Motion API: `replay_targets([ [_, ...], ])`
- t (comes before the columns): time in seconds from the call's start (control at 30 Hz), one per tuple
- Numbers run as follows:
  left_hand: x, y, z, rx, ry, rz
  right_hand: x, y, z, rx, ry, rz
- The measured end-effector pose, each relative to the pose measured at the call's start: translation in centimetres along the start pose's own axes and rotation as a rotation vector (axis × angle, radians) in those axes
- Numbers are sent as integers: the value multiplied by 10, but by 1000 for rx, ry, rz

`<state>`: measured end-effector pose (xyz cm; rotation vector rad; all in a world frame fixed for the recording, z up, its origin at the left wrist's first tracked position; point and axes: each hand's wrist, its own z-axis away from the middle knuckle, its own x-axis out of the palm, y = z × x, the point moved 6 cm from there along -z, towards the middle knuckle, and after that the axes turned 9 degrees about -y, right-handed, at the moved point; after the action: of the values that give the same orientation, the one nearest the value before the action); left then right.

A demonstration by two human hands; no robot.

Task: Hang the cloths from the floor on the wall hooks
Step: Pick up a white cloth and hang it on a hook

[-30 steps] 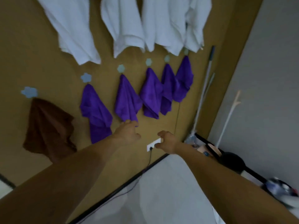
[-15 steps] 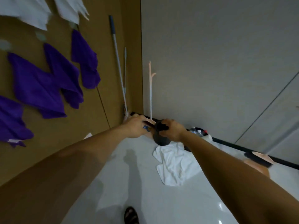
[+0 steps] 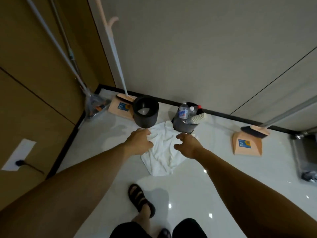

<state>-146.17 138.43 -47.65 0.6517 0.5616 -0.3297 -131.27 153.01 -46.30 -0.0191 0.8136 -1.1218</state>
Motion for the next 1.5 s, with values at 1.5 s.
replay_targets([
  [1.5,-19,20,-93,189,85,34,-35,-42,-121,-342,-83,-246],
])
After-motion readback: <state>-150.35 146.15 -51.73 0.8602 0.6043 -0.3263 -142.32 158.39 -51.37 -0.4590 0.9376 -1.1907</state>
